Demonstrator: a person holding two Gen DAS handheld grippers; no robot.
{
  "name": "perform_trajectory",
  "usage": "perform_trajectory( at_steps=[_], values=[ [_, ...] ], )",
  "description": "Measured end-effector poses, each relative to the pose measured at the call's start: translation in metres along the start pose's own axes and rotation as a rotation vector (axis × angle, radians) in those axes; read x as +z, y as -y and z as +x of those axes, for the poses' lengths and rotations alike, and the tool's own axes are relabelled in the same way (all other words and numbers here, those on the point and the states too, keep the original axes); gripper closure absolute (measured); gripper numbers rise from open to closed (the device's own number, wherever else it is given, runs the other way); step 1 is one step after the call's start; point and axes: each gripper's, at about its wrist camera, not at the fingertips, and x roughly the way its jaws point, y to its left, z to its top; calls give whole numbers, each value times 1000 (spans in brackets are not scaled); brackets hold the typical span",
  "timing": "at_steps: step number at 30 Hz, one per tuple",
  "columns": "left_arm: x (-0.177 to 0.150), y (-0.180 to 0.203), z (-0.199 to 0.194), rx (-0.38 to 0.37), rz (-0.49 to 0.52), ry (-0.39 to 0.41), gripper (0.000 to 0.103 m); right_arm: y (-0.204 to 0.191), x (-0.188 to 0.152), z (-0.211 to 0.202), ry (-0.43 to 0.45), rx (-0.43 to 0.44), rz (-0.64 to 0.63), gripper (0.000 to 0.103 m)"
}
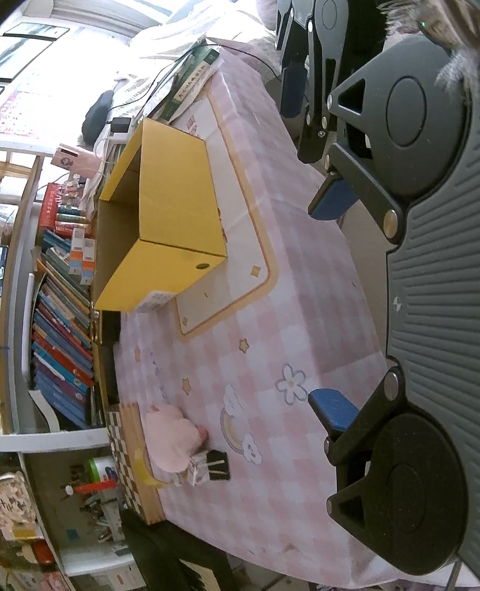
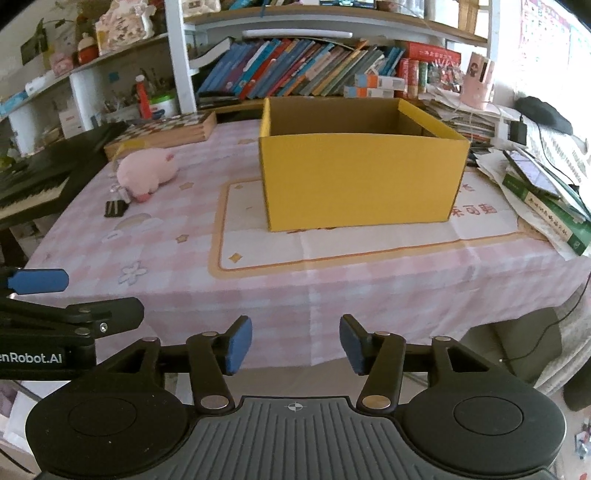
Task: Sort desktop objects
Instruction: 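Withdraw both open tools from the box back toward the pink pig, then move both tools down toward the pink pig and black binder clip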
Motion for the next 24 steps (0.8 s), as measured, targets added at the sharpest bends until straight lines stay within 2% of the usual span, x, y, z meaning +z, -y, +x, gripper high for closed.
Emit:
perform_trajectory(
  at_steps=[24],
  values=[
    [-25, -64, -30, 109, -100, 17, 5, -71, -2, 3, 2, 111, -110, 49]
  ],
)
